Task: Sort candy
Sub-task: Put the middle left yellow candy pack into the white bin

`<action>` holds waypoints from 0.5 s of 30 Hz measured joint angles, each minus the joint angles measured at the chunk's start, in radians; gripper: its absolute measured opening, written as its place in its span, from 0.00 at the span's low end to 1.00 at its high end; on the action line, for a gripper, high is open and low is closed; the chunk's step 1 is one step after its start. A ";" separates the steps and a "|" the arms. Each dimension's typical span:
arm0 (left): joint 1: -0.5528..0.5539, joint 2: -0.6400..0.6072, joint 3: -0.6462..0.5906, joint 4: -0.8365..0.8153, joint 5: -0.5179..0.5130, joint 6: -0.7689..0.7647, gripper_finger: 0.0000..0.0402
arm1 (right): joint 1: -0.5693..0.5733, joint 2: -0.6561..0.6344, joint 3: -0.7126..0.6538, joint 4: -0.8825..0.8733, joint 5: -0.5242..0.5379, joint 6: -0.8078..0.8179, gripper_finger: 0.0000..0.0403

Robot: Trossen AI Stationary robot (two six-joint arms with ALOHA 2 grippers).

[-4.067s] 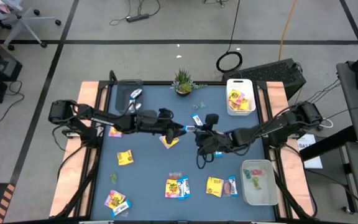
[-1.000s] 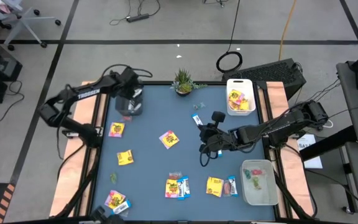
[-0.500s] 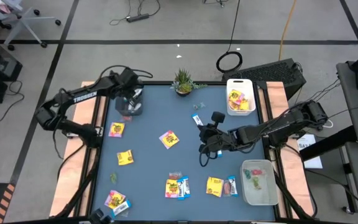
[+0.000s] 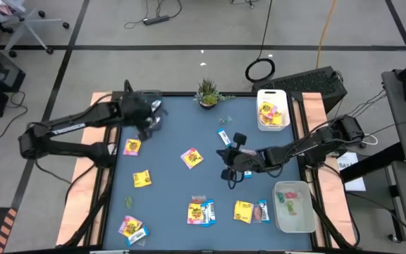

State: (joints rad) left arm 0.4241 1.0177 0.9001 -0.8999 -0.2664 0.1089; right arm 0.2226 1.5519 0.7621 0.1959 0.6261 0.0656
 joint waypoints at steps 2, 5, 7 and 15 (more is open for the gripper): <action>-0.096 -0.019 0.000 -0.052 0.021 -0.059 0.30 | 0.000 0.000 -0.014 0.021 0.001 -0.003 0.00; -0.250 -0.017 0.000 -0.102 0.059 -0.153 0.27 | 0.002 0.000 -0.013 0.027 0.001 -0.002 0.00; -0.355 -0.002 0.000 -0.108 0.077 -0.203 0.25 | 0.002 0.000 -0.013 0.035 0.000 -0.002 0.00; -0.723 0.132 0.000 -0.104 0.099 -0.319 0.22 | 0.009 0.000 -0.013 0.024 0.000 0.001 0.00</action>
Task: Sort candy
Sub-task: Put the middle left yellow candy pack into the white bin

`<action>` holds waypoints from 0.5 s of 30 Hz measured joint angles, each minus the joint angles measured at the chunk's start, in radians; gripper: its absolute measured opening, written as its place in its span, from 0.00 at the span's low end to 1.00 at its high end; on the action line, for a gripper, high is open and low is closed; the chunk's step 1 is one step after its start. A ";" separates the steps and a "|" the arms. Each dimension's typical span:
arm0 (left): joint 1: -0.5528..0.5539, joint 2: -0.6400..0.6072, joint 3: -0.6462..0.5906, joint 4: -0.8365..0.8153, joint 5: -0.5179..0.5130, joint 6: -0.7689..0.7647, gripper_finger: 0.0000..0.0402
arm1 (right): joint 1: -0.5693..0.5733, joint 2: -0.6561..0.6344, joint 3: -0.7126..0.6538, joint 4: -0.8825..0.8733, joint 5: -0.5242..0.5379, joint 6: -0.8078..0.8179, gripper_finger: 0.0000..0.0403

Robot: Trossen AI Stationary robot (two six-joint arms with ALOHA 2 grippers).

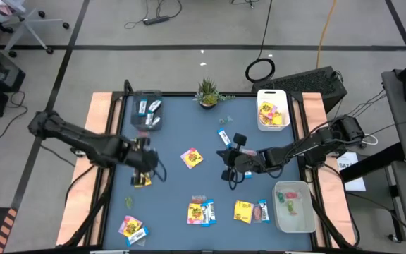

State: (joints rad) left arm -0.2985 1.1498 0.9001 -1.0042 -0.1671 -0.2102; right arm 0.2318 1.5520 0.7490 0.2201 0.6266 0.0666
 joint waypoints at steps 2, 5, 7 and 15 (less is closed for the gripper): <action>-0.058 0.044 0.000 0.000 0.023 -0.046 0.22 | 0.006 0.000 0.000 -0.001 0.000 0.000 0.00; -0.111 0.113 0.000 0.001 0.078 -0.142 0.22 | 0.013 0.000 0.000 -0.005 0.000 0.000 0.00; -0.140 0.160 0.000 0.001 0.097 -0.196 0.22 | 0.013 0.000 0.000 -0.007 -0.001 0.000 0.00; -0.201 0.318 0.000 0.042 0.084 -0.216 0.39 | 0.013 0.000 0.000 -0.012 0.000 0.000 0.00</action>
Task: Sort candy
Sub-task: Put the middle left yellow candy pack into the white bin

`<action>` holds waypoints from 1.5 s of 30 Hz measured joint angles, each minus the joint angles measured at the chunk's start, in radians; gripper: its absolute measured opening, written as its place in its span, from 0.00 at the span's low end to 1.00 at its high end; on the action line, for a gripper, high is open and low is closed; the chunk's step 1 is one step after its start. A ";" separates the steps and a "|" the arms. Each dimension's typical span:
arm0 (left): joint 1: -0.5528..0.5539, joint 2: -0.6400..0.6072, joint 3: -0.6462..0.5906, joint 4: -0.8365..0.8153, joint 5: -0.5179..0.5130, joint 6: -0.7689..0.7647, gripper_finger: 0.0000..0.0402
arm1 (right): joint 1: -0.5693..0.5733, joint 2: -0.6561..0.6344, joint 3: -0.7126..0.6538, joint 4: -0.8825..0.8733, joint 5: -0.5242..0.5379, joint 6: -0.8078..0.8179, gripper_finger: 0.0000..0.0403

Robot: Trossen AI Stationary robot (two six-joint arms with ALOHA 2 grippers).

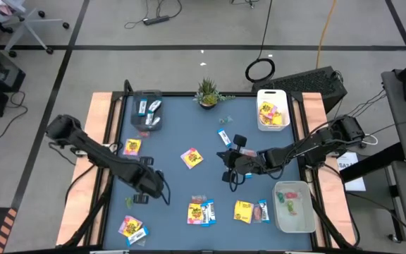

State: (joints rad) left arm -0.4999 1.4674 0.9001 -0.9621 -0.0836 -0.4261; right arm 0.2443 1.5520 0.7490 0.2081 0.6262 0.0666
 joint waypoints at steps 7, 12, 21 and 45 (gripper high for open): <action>0.000 0.121 -0.015 0.007 -0.014 0.137 0.56 | 0.000 0.000 0.000 -0.003 0.000 0.000 0.00; 0.000 0.196 -0.023 0.004 -0.005 0.180 0.56 | 0.000 0.000 0.000 -0.003 0.000 0.000 0.00; 0.000 0.204 -0.010 0.003 0.002 0.250 0.17 | 0.000 -0.001 0.001 -0.008 0.000 -0.004 0.00; 0.346 -0.017 -0.236 1.142 -0.035 0.203 0.00 | 0.092 0.002 0.001 -0.021 -0.004 0.025 0.03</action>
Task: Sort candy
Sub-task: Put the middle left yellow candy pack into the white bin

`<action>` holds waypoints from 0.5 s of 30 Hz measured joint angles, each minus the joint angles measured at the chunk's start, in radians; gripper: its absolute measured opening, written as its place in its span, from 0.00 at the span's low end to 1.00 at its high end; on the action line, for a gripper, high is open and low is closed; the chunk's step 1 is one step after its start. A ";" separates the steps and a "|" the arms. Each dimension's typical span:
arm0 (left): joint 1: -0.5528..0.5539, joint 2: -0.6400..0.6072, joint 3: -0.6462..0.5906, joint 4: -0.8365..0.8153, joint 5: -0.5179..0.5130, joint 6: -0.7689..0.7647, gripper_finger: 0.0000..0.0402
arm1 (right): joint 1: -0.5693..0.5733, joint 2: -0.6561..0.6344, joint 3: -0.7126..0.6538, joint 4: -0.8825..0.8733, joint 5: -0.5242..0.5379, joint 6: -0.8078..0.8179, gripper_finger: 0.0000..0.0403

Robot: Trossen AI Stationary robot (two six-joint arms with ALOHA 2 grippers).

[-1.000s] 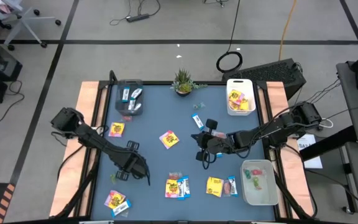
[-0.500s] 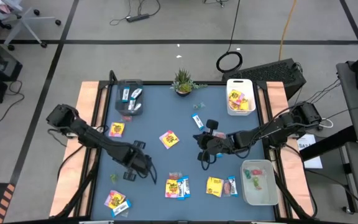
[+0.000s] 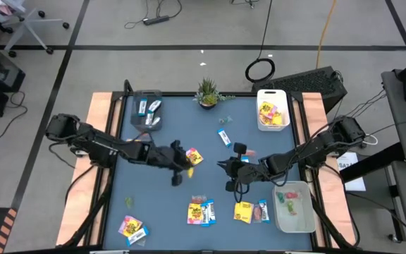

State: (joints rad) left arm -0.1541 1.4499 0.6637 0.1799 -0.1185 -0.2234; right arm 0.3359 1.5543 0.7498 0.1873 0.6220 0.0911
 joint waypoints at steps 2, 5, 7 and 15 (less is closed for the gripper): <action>0.026 0.000 -0.031 0.173 0.002 0.002 0.00 | 0.000 0.008 0.000 0.039 0.000 0.001 0.07; 0.053 0.000 -0.077 0.367 -0.023 -0.001 0.00 | 0.000 0.026 0.000 0.119 0.000 -0.009 0.16; 0.058 0.000 -0.110 0.498 -0.052 -0.004 0.00 | 0.000 0.046 0.000 0.192 0.001 -0.025 0.23; 0.056 0.047 -0.130 0.734 -0.128 -0.004 0.00 | -0.021 0.175 0.031 0.472 0.106 -0.115 0.48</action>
State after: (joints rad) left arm -0.0981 1.4967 0.5335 0.9137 -0.2466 -0.2271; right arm 0.3149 1.7291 0.7808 0.6598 0.7283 -0.0239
